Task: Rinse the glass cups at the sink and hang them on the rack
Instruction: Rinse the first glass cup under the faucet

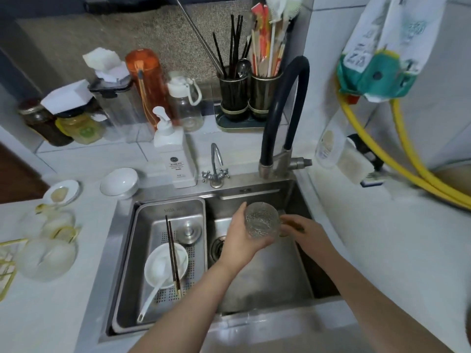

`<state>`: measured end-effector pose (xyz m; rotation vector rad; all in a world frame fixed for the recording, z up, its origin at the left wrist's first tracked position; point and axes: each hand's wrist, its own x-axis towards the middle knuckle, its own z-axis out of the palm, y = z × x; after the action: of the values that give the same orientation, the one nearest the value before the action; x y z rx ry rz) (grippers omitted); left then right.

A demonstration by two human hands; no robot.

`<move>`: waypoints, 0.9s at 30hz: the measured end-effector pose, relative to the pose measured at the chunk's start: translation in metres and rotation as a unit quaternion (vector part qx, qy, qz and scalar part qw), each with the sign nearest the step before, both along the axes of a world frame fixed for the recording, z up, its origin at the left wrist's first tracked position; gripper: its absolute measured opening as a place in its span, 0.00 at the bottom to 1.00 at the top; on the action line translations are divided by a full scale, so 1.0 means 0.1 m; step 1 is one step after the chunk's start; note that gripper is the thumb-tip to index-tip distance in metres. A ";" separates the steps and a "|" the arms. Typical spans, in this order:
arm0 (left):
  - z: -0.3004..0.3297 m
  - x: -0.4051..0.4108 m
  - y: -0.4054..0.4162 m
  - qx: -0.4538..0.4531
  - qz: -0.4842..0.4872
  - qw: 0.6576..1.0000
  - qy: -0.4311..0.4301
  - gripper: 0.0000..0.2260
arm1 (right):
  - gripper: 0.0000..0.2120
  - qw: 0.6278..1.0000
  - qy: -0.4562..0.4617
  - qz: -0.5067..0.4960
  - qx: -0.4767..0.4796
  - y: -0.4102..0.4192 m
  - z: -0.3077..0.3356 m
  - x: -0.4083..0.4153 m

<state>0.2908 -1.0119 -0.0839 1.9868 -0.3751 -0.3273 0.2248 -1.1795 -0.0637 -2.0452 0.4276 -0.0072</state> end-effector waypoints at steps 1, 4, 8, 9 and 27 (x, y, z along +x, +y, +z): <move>0.01 0.01 -0.02 0.001 -0.004 1.000 0.000 0.44 | 0.13 1.000 0.002 0.003 -0.004 -0.04 -0.01 0.03; 0.04 0.06 -0.08 0.002 -0.001 1.000 -0.011 0.41 | 0.20 1.000 0.008 -0.006 0.001 -0.16 -0.02 0.13; 0.10 0.14 -0.18 -0.022 0.032 0.999 -0.019 0.34 | 0.32 0.996 0.008 0.020 -0.083 -0.40 0.00 0.40; 0.10 0.17 -0.20 -0.037 0.042 0.998 -0.015 0.32 | 0.32 0.995 -0.004 0.030 -0.099 -0.44 0.03 0.48; 0.14 0.42 -0.23 -0.042 0.039 0.998 -0.007 0.42 | 0.14 0.962 -0.007 -0.087 -0.260 -1.32 -0.18 1.52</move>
<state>0.3329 -1.0348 -0.0697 1.9168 -0.3150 -0.2450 0.3768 -1.3117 -0.0817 -2.5121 0.6475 -0.2665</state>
